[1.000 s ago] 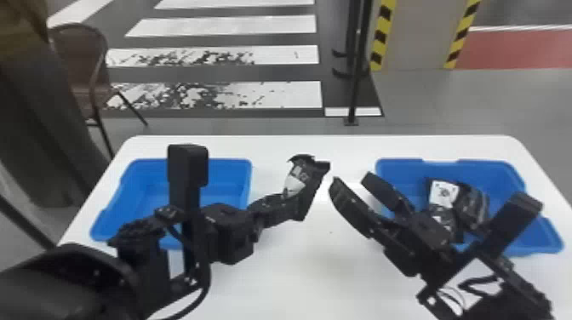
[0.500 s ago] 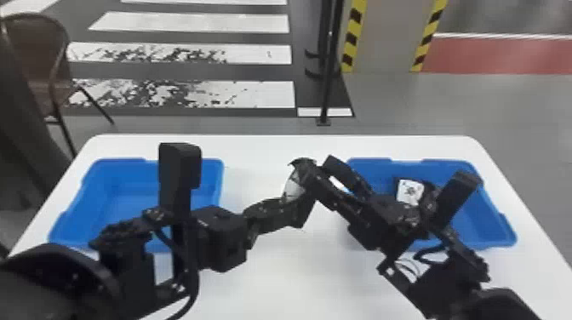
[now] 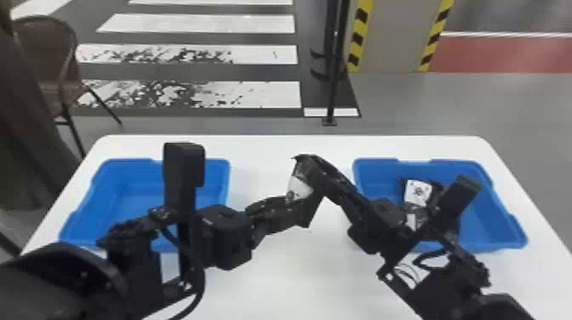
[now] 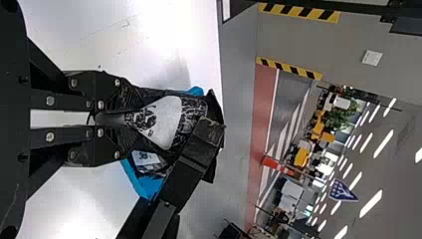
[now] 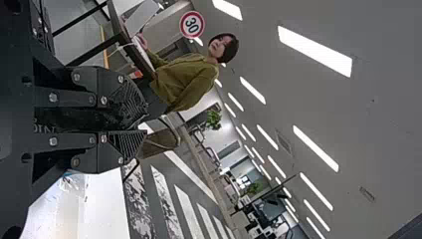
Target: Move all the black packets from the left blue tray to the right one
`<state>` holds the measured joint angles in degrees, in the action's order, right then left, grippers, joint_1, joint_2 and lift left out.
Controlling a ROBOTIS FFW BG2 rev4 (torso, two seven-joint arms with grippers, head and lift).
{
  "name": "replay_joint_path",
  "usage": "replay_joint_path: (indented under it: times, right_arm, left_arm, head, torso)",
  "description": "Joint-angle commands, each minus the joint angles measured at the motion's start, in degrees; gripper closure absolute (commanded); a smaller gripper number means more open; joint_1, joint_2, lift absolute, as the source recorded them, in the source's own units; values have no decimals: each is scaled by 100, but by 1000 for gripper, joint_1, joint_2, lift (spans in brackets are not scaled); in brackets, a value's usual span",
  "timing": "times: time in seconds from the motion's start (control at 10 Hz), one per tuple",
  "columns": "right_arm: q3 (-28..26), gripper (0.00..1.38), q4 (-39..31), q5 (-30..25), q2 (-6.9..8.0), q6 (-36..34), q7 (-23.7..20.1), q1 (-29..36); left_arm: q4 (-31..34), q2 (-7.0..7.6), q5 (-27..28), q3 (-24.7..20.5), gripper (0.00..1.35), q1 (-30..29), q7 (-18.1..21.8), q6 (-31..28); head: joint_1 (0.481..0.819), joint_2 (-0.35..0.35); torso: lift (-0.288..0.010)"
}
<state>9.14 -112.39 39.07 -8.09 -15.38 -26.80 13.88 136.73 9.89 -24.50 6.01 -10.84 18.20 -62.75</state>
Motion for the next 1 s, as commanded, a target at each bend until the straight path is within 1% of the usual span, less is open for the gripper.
replay_joint_path:
  times: [0.0, 0.1, 0.2, 0.3, 0.5, 0.6, 0.7, 0.8, 0.9]
  right_arm:
    - [-11, 1276, 38, 115, 0, 76, 8, -10]
    - [-125, 1276, 80, 92, 0, 118, 8, -52]
    - [-308, 1276, 193, 35, 0, 174, 25, -136]
    - [-559, 1276, 333, -114, 0, 230, 52, -249]
    - [-1291, 1276, 713, -594, 0, 273, 131, -432]
    - [-1645, 1276, 1008, -879, -9, 259, 140, -586]
    - [-1942, 1276, 1360, -1062, -44, 259, 140, -727]
    - [-1988, 1274, 1683, -1085, -149, 202, 140, -882]
    - [-1988, 1268, 1922, -1165, -281, 34, 140, -1008]
  left_arm:
    - [-39, -31, -64, -87, 601, -55, -9, 144]
    - [-39, -57, -64, -178, 340, -139, 0, 243]
    - [-39, -101, -121, -338, 262, -294, 8, 454]
    - [-39, -172, -144, -532, 243, -505, 17, 735]
    - [3, -295, -213, -955, 243, -969, 61, 1424]
    - [17, -400, -293, -1241, 243, -1250, 61, 1734]
    - [17, -506, -384, -1526, 243, -1475, 79, 1818]
    - [45, -567, -407, -1721, 243, -1658, 105, 1818]
    - [45, -585, -441, -1823, 243, -1756, 131, 1818]
  head:
    - [695, 2]
    - [695, 3]
    - [695, 1]
    - [695, -7]
    - [695, -31]
    - [695, -60]
    - [695, -84]
    - [695, -106]
    - [695, -112]
  torso:
    - [-140]
    - [-140]
    - [-140]
    - [-140]
    - [-140]
    - [-140]
    - [-140]
    - [-140]
    - [-140]
